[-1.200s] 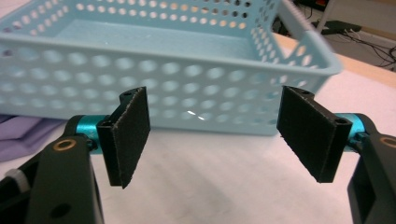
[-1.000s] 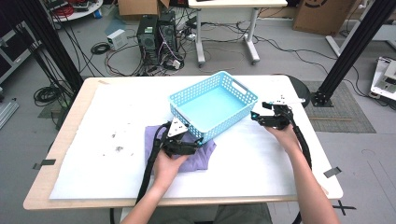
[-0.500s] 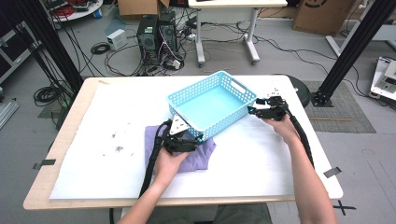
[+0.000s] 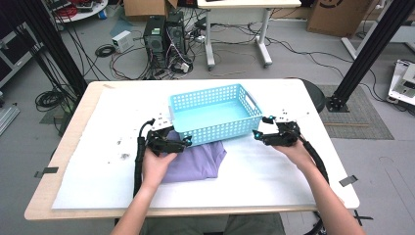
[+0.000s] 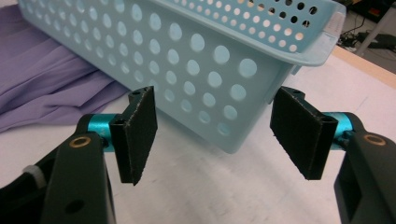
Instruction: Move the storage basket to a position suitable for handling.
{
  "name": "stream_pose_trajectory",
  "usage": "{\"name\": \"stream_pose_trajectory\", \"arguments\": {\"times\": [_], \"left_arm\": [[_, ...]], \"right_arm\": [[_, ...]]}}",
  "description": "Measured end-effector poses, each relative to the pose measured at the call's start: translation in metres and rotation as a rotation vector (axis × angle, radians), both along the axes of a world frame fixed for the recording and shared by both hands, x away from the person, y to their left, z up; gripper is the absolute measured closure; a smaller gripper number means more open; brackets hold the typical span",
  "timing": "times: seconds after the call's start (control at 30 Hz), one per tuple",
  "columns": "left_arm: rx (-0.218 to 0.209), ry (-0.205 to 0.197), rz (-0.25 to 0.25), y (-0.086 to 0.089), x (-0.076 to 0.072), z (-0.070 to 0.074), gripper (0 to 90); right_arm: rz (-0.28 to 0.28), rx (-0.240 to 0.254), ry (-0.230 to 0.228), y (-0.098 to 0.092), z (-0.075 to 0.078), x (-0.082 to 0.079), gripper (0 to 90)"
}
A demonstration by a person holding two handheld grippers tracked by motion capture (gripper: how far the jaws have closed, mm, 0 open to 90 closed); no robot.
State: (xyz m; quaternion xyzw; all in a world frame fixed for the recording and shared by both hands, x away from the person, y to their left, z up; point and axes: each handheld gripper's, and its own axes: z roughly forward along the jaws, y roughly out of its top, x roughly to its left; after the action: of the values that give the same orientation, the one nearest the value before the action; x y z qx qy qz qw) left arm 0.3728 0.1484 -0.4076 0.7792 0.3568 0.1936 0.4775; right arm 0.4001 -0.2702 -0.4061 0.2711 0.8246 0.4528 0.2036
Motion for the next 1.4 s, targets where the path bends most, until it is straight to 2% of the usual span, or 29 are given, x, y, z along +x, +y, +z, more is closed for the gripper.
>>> {"name": "stream_pose_trajectory", "arguments": {"times": [0.07,0.13,0.2,0.27,0.3,0.4,0.47,0.53,0.6,0.63,0.67,0.73,0.8,0.87,0.93,1.0,1.07,1.13,1.23,1.4], "left_arm": [[0.030,-0.006,-0.020,0.005,0.001,0.000,18.9],[0.043,-0.019,-0.018,0.008,0.000,-0.001,18.9],[-0.002,-0.018,-0.029,0.009,-0.001,-0.002,19.0],[0.010,-0.030,-0.022,0.009,-0.003,0.000,19.0],[0.026,-0.036,-0.021,0.008,-0.004,0.001,19.0],[0.015,-0.036,-0.006,0.003,-0.005,0.001,19.0],[0.029,-0.037,0.010,0.000,-0.004,-0.001,18.9],[0.017,-0.027,0.018,0.000,-0.003,-0.002,19.1],[-0.005,0.009,0.008,0.002,0.001,-0.003,21.3],[-0.004,0.010,0.017,0.002,0.002,-0.002,22.9],[0.002,0.005,0.031,0.003,0.003,-0.002,24.7],[0.015,0.008,0.054,0.005,0.007,0.001,25.4],[0.008,0.018,0.062,0.007,0.013,0.004,25.5],[-0.012,-0.007,0.074,0.006,0.017,0.004,25.8],[-0.020,-0.001,0.077,0.003,0.022,0.002,29.1],[0.012,0.006,0.084,-0.001,0.029,0.003,29.0],[0.020,0.000,0.091,-0.003,0.034,0.005,29.1],[0.011,-0.013,0.105,-0.005,0.039,0.005,30.7],[0.012,0.014,0.112,-0.006,0.049,0.007,31.2],[0.002,0.012,0.125,-0.009,0.057,0.006,31.6]], "right_arm": [[-0.006,-0.008,-0.001,0.004,-0.005,-0.009,31.6],[-0.002,-0.015,-0.007,0.007,-0.010,-0.014,31.9],[-0.004,-0.033,-0.006,0.006,-0.013,-0.016,33.9],[-0.027,0.005,-0.011,0.001,-0.013,-0.014,32.9],[-0.047,0.025,0.000,-0.003,-0.013,-0.012,31.3],[-0.102,0.094,0.020,-0.012,-0.013,-0.002,30.9],[-0.094,0.120,0.030,-0.012,-0.016,0.006,31.0],[-0.071,0.130,0.066,-0.007,-0.019,0.011,31.5],[-0.052,0.089,0.056,0.001,-0.021,0.015,37.4],[-0.045,0.073,0.051,0.006,-0.020,0.015,37.2],[-0.064,0.051,0.044,0.011,-0.018,0.013,37.1],[-0.072,0.031,0.027,0.015,-0.014,0.011,44.0],[-0.076,0.034,0.018,0.015,-0.008,0.007,47.8],[-0.061,0.067,-0.002,0.013,-0.002,0.003,50.6],[-0.104,0.062,0.002,0.015,0.002,-0.001,50.6],[-0.126,0.065,0.010,0.015,0.002,-0.001,50.7],[-0.133,0.052,-0.006,0.015,0.000,0.000,52.4],[-0.154,0.047,-0.014,0.015,0.000,0.001,54.7],[-0.184,0.059,-0.018,0.018,0.002,0.004,54.5],[-0.253,0.062,-0.025,0.023,0.003,0.010,54.0]]}}
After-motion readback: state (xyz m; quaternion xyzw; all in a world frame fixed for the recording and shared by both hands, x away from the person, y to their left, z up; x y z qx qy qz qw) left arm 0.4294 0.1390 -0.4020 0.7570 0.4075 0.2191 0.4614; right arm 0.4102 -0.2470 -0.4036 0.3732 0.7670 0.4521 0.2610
